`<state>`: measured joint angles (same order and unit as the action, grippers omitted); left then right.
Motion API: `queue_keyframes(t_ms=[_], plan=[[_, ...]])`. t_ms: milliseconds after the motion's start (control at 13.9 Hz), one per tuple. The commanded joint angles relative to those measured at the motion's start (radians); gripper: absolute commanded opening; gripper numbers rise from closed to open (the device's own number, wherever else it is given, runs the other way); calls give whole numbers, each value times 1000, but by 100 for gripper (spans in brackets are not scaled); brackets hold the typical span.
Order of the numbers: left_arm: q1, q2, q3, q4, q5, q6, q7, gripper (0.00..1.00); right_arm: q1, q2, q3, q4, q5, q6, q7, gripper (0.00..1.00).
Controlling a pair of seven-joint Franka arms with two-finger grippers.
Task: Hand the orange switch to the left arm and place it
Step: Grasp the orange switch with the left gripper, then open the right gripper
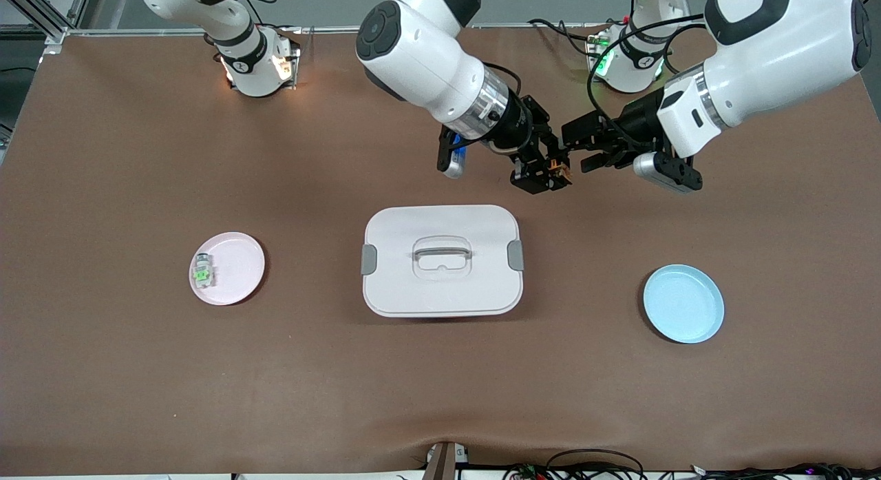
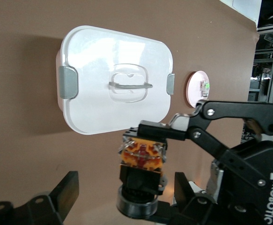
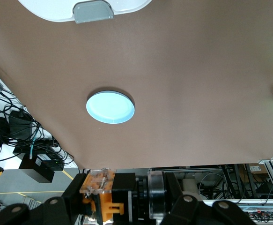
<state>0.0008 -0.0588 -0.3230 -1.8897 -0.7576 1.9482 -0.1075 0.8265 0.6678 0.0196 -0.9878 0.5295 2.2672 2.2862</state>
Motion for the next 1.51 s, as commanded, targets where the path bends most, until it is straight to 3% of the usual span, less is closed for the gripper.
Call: queue_keyframes(t_ms=[0, 72, 288, 575, 791, 934, 1222, 1294, 1438], plan=[[5, -7, -5, -14, -64, 23, 19, 90, 3, 26, 3, 40, -9, 9, 2, 0], [5, -7, -7, -14, -69, 29, 19, 90, 3, 26, 3, 40, -9, 9, 3, 0], [4, 2, -7, -14, -68, 32, 23, 72, 3, 26, 3, 43, -9, 11, 3, 0], [2, 16, -27, -14, -68, 70, 22, 60, 3, 26, 5, 47, -8, 12, 3, 0], [5, 17, -27, -14, -57, 71, 22, 20, 3, 26, 5, 47, -8, 17, 3, 0], [10, 16, -27, 1, -51, 66, 22, 1, 2, 26, 7, 47, -8, 15, 3, 0], [18, 20, -21, 18, 30, 63, 37, 0, 2, 26, 7, 47, -8, 17, -1, 1], [21, 25, -15, 23, 47, 63, 72, 0, 2, 26, 7, 47, -8, 18, 1, 10], [73, 45, -14, 40, 57, 58, 145, 0, 2, 26, 2, 47, -9, 17, -1, 94]])
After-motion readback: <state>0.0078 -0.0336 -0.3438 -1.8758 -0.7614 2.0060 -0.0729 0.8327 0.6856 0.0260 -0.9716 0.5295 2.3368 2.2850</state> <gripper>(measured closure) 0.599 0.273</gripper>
